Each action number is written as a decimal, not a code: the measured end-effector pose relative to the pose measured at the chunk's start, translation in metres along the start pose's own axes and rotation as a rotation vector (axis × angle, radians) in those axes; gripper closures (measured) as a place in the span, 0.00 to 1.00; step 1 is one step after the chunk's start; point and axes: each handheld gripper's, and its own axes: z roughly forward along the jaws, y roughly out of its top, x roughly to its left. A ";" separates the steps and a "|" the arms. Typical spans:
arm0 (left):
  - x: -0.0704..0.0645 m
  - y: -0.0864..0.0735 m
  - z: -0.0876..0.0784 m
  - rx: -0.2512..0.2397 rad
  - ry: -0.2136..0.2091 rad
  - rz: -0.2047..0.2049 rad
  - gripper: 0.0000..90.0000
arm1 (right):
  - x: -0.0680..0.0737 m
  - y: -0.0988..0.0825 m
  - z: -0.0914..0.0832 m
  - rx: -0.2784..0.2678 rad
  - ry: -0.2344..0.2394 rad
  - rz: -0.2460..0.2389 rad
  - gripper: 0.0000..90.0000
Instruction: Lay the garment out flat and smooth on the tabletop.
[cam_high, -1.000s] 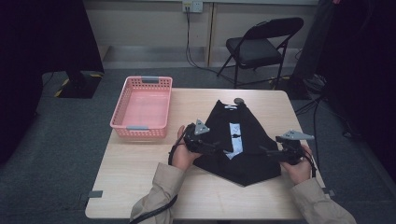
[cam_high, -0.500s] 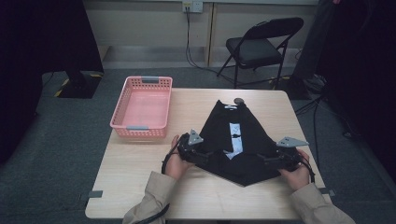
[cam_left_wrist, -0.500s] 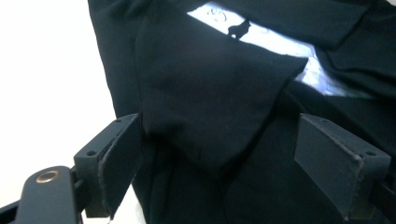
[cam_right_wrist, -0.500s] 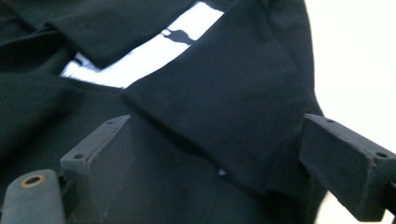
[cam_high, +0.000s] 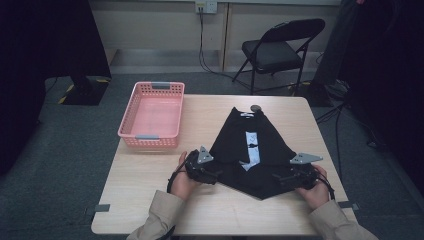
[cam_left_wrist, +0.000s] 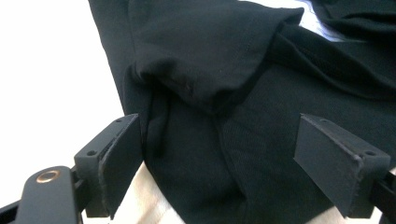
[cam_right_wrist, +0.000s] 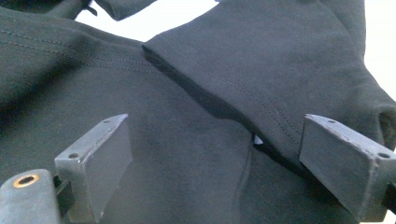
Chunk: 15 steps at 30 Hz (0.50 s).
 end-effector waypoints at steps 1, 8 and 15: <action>0.000 -0.001 0.000 0.004 0.003 0.004 0.17 | 0.000 0.000 0.000 0.000 0.003 0.001 0.10; 0.002 -0.005 -0.002 -0.003 -0.012 -0.017 0.17 | -0.002 -0.001 0.002 0.008 0.019 0.026 0.09; 0.007 -0.010 0.000 -0.025 -0.043 -0.053 0.15 | -0.003 -0.001 0.002 0.009 0.023 0.029 0.09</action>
